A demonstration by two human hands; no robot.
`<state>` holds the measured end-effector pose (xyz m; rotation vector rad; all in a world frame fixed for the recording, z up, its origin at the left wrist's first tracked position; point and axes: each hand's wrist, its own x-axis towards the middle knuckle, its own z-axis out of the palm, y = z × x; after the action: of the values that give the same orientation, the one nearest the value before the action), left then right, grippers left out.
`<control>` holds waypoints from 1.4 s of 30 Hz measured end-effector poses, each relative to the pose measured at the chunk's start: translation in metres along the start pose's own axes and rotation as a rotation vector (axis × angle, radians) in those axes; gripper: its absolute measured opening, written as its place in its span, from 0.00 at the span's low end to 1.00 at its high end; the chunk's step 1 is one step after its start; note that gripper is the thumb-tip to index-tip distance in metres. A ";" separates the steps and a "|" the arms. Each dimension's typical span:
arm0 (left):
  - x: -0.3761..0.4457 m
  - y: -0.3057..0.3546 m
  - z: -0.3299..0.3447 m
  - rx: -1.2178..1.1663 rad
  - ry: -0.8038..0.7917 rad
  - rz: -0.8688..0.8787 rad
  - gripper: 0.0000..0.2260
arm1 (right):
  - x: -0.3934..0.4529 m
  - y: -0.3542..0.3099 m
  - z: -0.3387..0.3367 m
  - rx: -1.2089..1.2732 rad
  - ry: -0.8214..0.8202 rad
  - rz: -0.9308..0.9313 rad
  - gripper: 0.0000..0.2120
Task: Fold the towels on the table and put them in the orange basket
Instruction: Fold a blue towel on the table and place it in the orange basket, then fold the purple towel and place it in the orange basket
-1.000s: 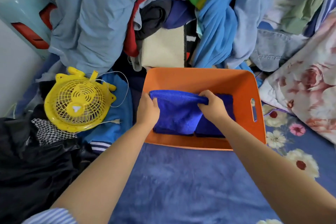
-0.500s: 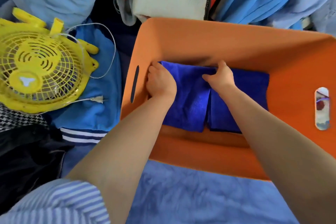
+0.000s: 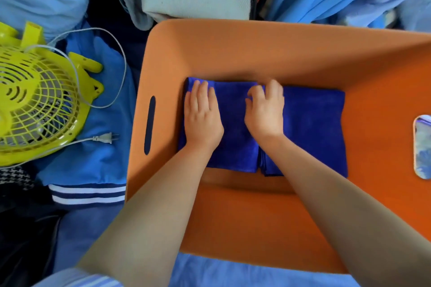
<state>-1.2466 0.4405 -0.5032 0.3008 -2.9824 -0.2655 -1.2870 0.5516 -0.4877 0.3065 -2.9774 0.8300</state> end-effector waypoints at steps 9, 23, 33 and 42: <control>-0.014 -0.025 0.029 0.015 -0.348 -0.022 0.28 | -0.023 0.022 0.032 -0.418 -0.488 -0.099 0.30; 0.005 0.008 -0.053 0.138 -0.507 0.049 0.20 | -0.020 0.004 -0.058 -0.414 -0.641 -0.135 0.25; -0.017 0.082 -0.239 0.270 -0.278 0.204 0.15 | -0.049 -0.066 -0.233 -0.301 -0.298 -0.231 0.22; -0.120 0.150 -0.383 0.274 -0.060 0.261 0.16 | -0.152 -0.110 -0.378 -0.333 -0.044 -0.264 0.16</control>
<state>-1.1008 0.5486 -0.1154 -0.0737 -3.0695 0.1661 -1.1232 0.6819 -0.1212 0.6859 -2.9526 0.2994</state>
